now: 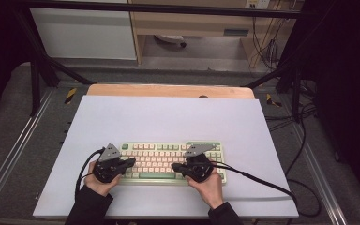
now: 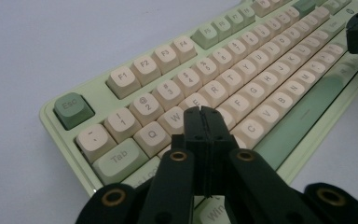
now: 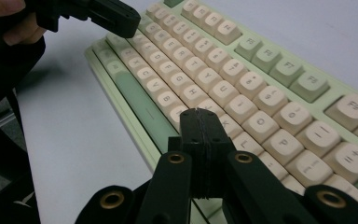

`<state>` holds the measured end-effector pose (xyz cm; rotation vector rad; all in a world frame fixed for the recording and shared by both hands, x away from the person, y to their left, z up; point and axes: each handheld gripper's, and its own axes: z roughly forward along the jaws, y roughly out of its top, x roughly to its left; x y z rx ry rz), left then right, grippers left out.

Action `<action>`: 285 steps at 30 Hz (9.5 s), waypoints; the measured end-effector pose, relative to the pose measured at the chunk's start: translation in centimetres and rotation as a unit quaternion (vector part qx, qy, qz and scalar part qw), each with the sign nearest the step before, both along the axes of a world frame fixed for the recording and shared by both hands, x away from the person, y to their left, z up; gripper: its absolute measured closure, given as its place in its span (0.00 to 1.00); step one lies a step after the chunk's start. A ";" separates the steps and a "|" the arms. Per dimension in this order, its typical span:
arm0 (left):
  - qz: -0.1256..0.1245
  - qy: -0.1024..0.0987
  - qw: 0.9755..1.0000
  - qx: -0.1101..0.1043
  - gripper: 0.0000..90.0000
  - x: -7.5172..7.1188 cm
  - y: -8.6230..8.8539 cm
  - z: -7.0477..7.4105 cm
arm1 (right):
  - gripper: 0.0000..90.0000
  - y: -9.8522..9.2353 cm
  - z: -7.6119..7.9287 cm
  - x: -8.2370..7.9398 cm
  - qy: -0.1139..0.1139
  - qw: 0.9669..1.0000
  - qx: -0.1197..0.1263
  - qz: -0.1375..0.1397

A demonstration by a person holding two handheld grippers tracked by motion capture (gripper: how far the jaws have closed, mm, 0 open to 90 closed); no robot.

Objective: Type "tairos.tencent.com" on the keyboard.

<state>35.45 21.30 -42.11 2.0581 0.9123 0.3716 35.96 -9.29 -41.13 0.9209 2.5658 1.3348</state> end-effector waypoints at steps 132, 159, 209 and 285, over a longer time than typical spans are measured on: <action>-0.020 0.010 0.999 0.033 1.00 2.9 -6.9 -0.8 | 1.00 -4.2 -0.5 0.5 -0.004 0.999 -0.010 -0.038; -0.020 -0.001 1.000 0.022 1.00 0.9 -3.8 0.7 | 1.00 -4.2 -0.2 0.5 -0.005 0.999 -0.008 -0.040; -0.002 0.004 1.000 0.002 1.00 -0.6 0.4 -0.4 | 1.00 -1.4 -2.2 0.8 0.011 1.000 -0.025 -0.008; -0.039 0.002 0.999 0.011 1.00 -0.9 -3.3 -0.7 | 1.00 -3.4 -0.5 0.9 -0.009 0.999 -0.012 -0.028</action>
